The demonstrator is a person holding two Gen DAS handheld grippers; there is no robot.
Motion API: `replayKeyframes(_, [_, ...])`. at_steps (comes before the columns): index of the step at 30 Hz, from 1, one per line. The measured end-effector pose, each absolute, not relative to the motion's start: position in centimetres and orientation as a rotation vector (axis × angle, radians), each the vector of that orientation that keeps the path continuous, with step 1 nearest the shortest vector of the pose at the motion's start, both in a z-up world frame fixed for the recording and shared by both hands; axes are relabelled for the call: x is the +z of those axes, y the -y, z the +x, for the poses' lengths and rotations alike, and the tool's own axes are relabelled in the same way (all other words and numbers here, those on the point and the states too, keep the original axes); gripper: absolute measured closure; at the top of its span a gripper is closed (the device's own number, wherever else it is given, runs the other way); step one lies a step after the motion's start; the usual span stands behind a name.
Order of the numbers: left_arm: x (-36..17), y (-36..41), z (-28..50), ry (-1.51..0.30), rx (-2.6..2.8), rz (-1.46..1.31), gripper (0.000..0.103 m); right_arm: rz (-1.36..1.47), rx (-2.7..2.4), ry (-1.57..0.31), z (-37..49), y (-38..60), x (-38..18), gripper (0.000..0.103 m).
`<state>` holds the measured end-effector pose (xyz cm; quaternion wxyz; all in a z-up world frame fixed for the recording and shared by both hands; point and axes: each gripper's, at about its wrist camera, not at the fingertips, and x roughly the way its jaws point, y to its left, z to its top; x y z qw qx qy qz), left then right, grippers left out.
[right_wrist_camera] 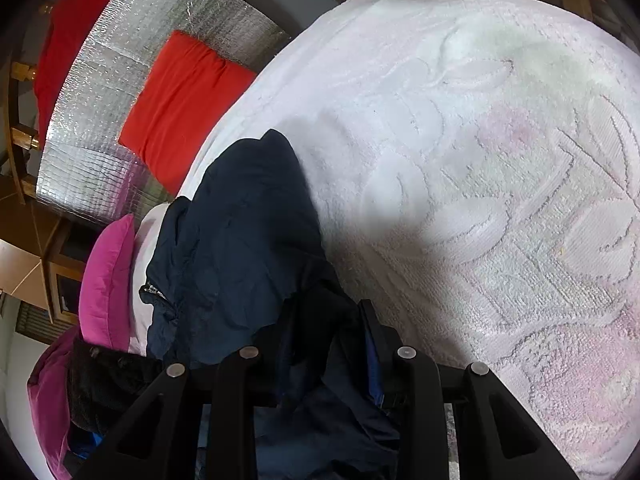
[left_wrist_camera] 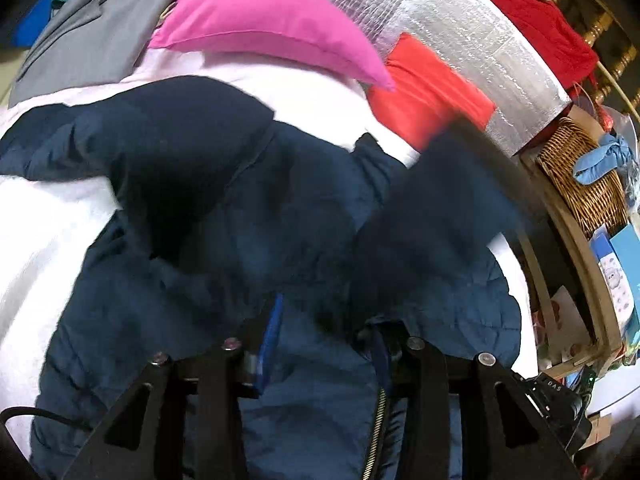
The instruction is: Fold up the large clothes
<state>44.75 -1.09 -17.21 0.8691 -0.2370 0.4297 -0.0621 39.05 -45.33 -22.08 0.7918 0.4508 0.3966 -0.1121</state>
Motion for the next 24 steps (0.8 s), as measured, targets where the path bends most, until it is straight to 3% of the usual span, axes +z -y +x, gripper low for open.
replayKeyframes(5, [-17.4, -1.4, 44.3, -0.930, -0.117, -0.530, 0.035, 0.972, -0.248, -0.850, 38.9, 45.2, -22.1, 0.071])
replayKeyframes(16, [-19.6, -7.2, 44.3, -0.942, -0.110, -0.777, 0.036, 1.022, -0.249, -0.843, 39.0, 45.5, -22.4, 0.070])
replayKeyframes(17, [-19.5, -7.2, 44.3, -0.933, -0.111, -0.773, 0.038, 1.031, -0.246, -0.839, 38.9, 45.5, -22.5, 0.070])
replayKeyframes(19, [-19.2, -6.7, 44.2, -0.924, -0.127, -0.752, 0.054, 1.054, -0.240, -0.831, 38.9, 45.8, -22.5, 0.066])
replayKeyframes(20, [-19.1, -6.0, 44.6, -0.926, -0.135, -0.738, 0.067, 1.072, -0.236, -0.821, 38.7, 45.9, -22.5, 0.063])
replayKeyframes(24, [-18.4, -4.3, 44.7, -0.907, -0.139, -0.632, 0.076, 1.075, -0.234, -0.794, 38.6, 46.2, -22.4, 0.061])
